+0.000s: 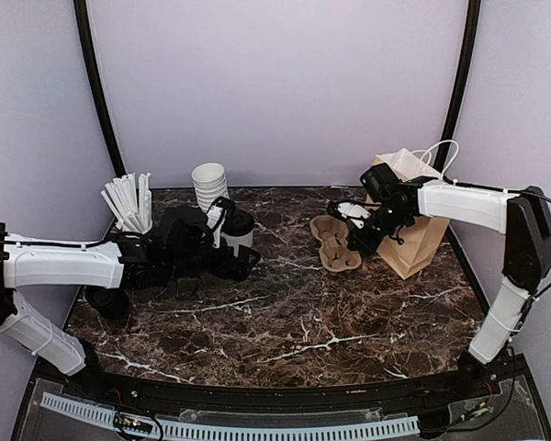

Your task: Pack the takeout coffee

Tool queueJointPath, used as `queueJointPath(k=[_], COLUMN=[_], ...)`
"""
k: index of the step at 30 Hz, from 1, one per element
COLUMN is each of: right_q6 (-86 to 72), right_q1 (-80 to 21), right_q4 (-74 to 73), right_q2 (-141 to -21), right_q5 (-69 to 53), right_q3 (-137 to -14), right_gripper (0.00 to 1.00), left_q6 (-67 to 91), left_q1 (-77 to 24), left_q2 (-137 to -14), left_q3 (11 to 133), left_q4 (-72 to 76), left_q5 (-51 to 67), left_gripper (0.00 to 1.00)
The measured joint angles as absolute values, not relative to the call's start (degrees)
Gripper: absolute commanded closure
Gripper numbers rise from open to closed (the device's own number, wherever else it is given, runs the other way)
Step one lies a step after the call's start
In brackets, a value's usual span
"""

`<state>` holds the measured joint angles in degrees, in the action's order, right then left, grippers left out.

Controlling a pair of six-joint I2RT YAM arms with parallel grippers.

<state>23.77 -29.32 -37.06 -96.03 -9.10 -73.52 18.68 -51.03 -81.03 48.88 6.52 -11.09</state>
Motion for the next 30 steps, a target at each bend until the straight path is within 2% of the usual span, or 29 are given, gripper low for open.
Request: queueJointPath(k=[7,16,30], right_q6=[25.19,26.96,29.61], right_q1=[-30.59,-34.52,-41.78], right_q4=[-36.21,-36.84,-40.07], right_q2=[-105.06,-110.65,-113.25], right_q5=[-7.62,-7.53,-9.41], right_q3=[-76.69,-80.64,-80.88], right_gripper=[0.98,0.96,0.94], left_q6=[19.07,19.29,19.25], left_q1=[-51.03,-51.03,-51.03], left_q2=[-74.65,-74.22,-73.91], left_q3=[46.87,45.91,45.39], left_q4=[10.81,12.10,12.05], left_q5=[-8.51,-6.15,-4.67], left_gripper=[0.08,0.13,0.16])
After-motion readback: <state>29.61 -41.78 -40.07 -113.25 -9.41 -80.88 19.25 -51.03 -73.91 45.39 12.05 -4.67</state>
